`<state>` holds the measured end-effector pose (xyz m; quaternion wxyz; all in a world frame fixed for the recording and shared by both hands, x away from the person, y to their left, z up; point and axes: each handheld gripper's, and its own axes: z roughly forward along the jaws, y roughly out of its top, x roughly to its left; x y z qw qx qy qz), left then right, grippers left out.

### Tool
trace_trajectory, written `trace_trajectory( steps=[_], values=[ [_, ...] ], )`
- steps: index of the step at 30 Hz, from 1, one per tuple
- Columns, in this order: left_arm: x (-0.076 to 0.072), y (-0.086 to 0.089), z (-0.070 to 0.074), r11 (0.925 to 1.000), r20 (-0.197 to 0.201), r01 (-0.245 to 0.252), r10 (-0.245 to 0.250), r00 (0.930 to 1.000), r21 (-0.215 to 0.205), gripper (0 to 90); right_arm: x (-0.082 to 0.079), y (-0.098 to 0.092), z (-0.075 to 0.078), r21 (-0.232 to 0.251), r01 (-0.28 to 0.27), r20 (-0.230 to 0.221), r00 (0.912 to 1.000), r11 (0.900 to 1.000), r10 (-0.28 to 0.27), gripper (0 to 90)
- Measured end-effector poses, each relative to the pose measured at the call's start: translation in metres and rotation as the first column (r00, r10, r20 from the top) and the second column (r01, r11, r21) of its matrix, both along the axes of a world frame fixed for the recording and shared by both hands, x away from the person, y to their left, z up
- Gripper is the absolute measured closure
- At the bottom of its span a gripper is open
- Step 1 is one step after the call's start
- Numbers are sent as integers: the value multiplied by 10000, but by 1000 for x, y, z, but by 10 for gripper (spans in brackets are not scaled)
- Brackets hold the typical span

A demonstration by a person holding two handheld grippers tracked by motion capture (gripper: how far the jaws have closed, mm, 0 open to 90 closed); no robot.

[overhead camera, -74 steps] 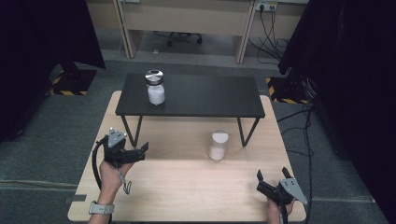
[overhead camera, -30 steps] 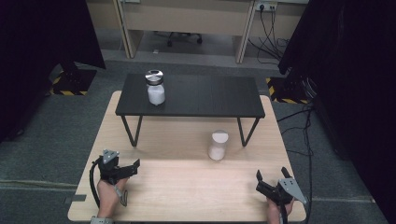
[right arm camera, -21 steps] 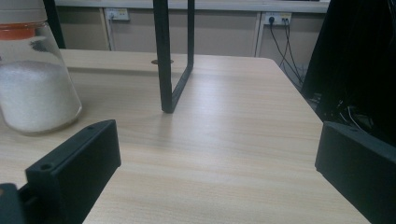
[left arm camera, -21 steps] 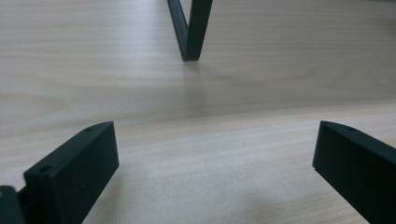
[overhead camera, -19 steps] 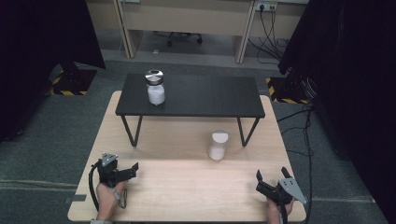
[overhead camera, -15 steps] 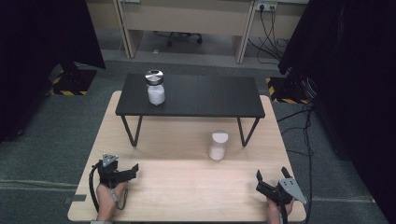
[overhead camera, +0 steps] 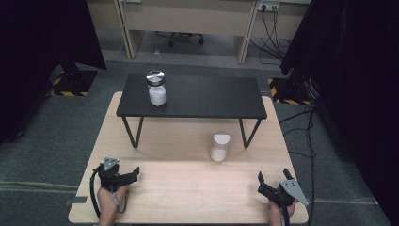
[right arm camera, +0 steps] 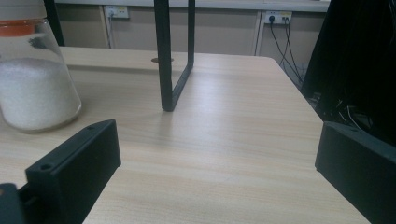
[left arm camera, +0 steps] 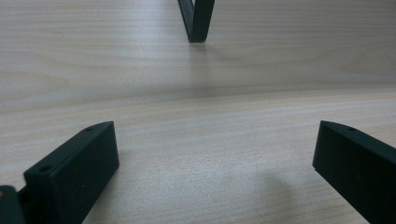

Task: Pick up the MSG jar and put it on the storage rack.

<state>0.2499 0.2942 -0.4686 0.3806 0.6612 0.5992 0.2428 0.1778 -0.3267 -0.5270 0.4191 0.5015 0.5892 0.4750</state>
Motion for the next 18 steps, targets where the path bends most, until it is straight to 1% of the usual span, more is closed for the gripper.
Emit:
trace_trajectory(
  steps=[3, 7, 12, 14, 15, 18],
  values=[
    [-1, -4, 0, 9998, 18, -74, 73, 10000, 187, 0, 2, 1, 2, -112, -52, -129, 9999, 9999, 51, 3],
    [-1, -4, 0, 9996, 11, -229, 228, 9997, 153, 0, 5, 1, 5, -243, -136, -352, 9993, 9996, 128, 3],
    [-2, -3, -1, 9996, 50, -283, 283, 9996, 45, 0, 8, -1, 9, -94, -269, -533, 9982, 9996, 264, 3],
    [-3, -3, -1, 9996, 62, -285, 285, 9996, 3, 0, 9, -2, 11, -112, -348, -591, 9977, 9993, 341, 2],
    [-3, -2, -1, 9996, 67, -280, 280, 9996, -15, 0, 9, -2, 12, -153, -413, -632, 9972, 9990, 403, 3],
    [-3, -1, -1, 9996, 85, -261, 261, 9996, -58, 0, 9, -3, 13, 2, -716, -694, 9950, 9974, 715, 3]
  ],
)
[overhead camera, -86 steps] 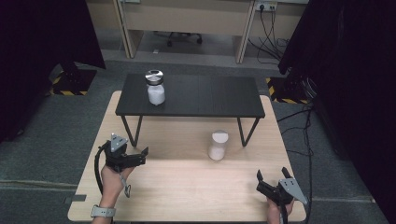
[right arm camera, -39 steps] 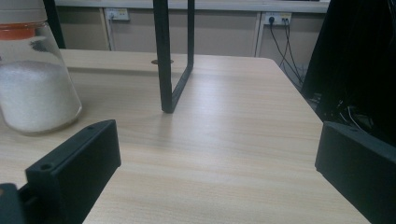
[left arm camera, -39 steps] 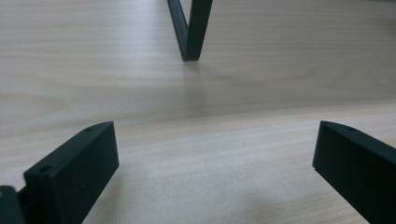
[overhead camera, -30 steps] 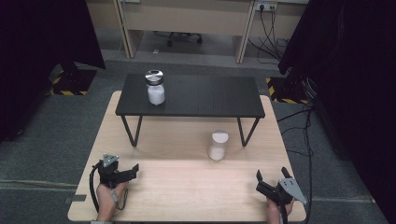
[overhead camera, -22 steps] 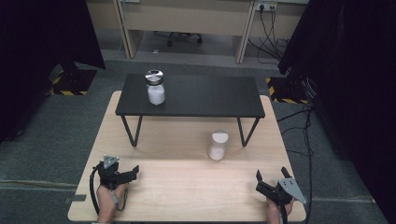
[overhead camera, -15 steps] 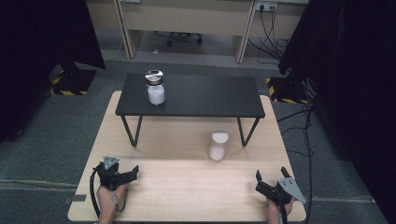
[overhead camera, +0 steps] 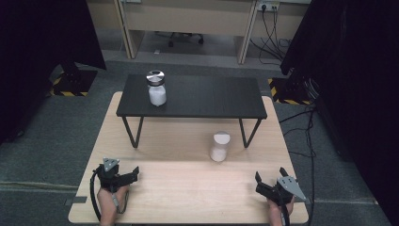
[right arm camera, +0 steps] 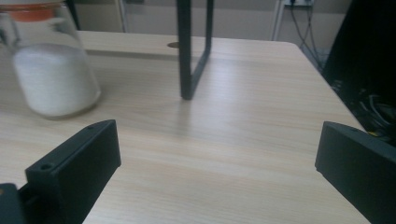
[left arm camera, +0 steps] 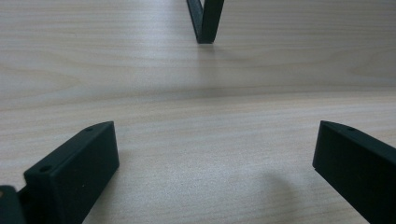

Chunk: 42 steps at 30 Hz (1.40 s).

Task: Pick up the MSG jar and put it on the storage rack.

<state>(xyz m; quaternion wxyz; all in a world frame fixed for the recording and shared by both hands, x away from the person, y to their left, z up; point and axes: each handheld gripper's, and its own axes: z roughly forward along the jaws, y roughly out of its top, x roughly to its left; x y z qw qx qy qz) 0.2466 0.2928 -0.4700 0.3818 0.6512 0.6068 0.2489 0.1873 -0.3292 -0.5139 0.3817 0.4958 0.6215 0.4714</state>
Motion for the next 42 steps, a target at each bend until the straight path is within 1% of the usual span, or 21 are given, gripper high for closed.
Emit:
trace_trajectory(
  steps=[3, 6, 9, 12, 15, 18, 21, 24, 28, 32, 34, 37, 39, 42],
  values=[
    [0, 1, 0, 10000, 12, 37, -37, 10000, -35, 0, 0, 2, 2, 34, -366, -40, 9993, 9993, 366, 3],
    [0, 1, 0, 10000, -30, 71, -71, 10000, -44, 0, 1, 4, 6, -37, -819, -44, 9966, 9966, 819, 3],
    [0, 1, 0, 9999, -79, -22, 21, 10000, -104, 0, 5, 3, 10, -17, -1316, -76, 9913, 9913, 1316, 3],
    [-1, 3, 0, 9997, -69, -88, 86, 9999, -222, 0, 10, 3, 12, 2, -1668, -211, 9858, 9860, 1667, 2],
    [-1, 3, 0, 9997, -62, -56, 55, 10000, -233, 0, 13, 3, 13, 111, -2052, -227, 9784, 9787, 2054, 3],
    [-1, 3, -1, 9998, -26, 19, -19, 10000, -213, 0, 18, 4, 13, 320, -2521, -203, 9673, 9672, 2528, 2],
    [-3, 3, -1, 9998, 43, 32, -31, 10000, -202, 0, 22, 5, 13, 489, -2824, -105, 9590, 9580, 2832, 2],
    [-3, 3, -1, 9998, 101, 19, -17, 9999, -216, 0, 24, 9, 13, 564, -2950, 19, 9554, 9538, 2954, 3],
    [-4, 2, -2, 9999, 154, 19, -16, 9999, -161, 0, 27, 14, 17, 541, -3114, 130, 9503, 9488, 3111, 2],
    [-5, 2, -2, 9999, 222, 11, -9, 9998, -104, 0, 32, 19, 21, 435, -3284, 197, 9445, 9436, 3278, 3],
    [-6, 1, -2, 10000, 298, -10, 12, 9996, -70, 0, 34, 22, 23, 386, -3323, 226, 9431, 9424, 3317, 2],
    [-6, 0, -2, 10000, 303, -4, 5, 9995, -33, 0, 37, 26, 25, 345, -3402, 246, 9403, 9397, 3395, 3],
    [-6, 1, -2, 10000, 292, -25, 27, 9996, -87, 0, 40, 28, 26, 338, -3424, 246, 9395, 9389, 3417, 3],
    [-7, 2, -2, 9998, 288, -56, 61, 9996, -164, 0, 44, 31, 27, 287, -3530, 223, 9356, 9352, 3525, 3]
  ],
)
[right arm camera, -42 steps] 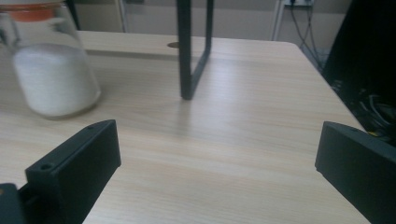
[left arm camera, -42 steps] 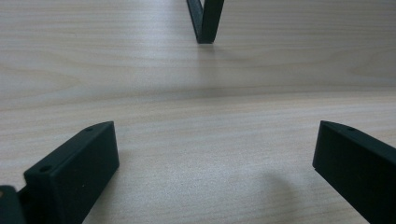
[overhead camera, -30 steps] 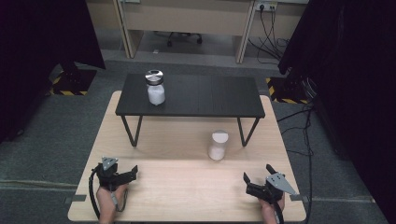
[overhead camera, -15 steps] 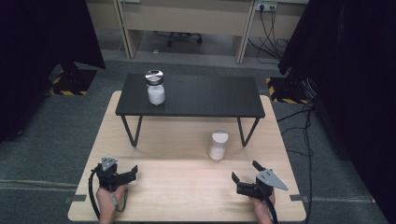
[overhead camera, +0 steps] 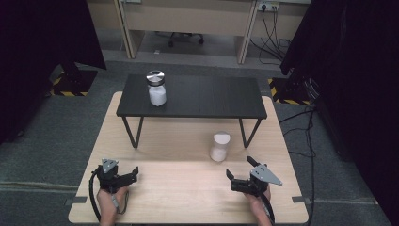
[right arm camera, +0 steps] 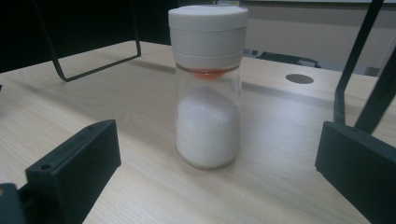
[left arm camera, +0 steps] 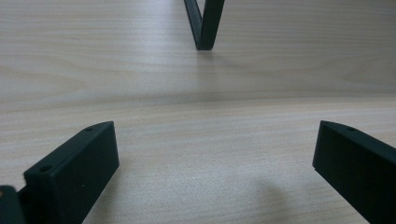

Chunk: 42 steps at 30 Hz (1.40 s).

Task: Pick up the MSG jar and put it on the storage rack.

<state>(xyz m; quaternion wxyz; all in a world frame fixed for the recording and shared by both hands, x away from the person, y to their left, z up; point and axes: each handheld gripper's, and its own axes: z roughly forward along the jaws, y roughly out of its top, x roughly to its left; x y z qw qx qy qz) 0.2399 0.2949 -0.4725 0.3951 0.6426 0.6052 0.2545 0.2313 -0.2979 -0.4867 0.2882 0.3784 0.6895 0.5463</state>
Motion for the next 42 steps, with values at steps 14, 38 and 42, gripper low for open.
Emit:
trace_trajectory(
  steps=[14, 38, 42],
  values=[
    [0, -1, -1, 10000, 56, 42, -42, 10000, 85, 0, 15, 13, 5, -10, -354, 336, 9988, 9994, 354, 3],
    [0, -2, -1, 9998, 72, 130, -131, 9999, 152, 0, 39, 35, 12, 94, -110, 212, 9997, 9999, 108, 21],
    [1, -2, -1, 9997, 73, 168, -169, 9998, 182, 0, 49, 36, 14, 105, -235, 121, 9997, 9997, 233, 40]
  ],
)
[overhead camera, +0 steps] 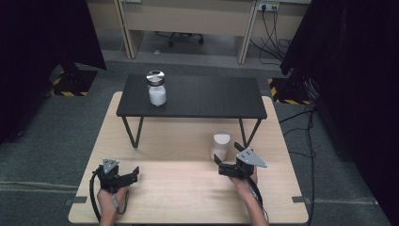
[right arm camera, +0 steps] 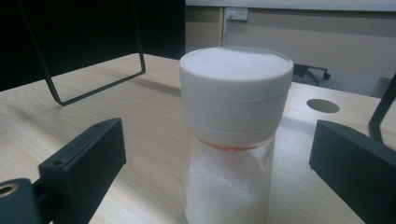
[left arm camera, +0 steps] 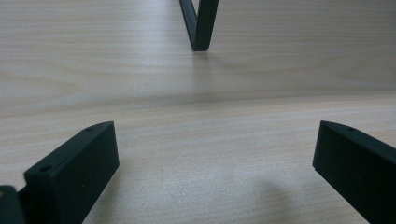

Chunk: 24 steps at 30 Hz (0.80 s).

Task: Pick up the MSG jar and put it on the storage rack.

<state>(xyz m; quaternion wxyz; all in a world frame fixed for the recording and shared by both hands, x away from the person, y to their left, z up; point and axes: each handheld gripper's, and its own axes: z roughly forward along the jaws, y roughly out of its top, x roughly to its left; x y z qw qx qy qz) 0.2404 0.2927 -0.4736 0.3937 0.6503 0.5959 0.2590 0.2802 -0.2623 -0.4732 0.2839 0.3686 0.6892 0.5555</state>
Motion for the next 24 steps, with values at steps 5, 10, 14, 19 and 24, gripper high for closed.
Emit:
trace_trajectory(
  steps=[5, 10, 14, 19, 24],
  values=[
    [-1, 0, 0, 10000, 55, 60, -61, 10000, 34, 0, 10, 1, 0, 329, 119, -204, 9997, 9994, -112, 39],
    [-1, 0, -1, 10000, 81, 83, -83, 9999, 18, 0, 17, 4, 1, 255, 46, -218, 9998, 9997, -41, 39],
    [-1, 1, -1, 9999, 109, 112, -112, 9999, 9, 0, 20, 7, 2, 241, 104, -184, 9998, 9997, -100, 39],
    [-2, 0, -1, 9999, 129, 151, -152, 9998, 68, 0, 20, 10, 2, 185, 227, -151, 9996, 9996, -224, 44],
    [-2, 0, -1, 9998, 143, 166, -167, 9998, 78, 0, 21, 11, 2, 224, 158, -93, 9998, 9996, -156, 99]
  ],
)
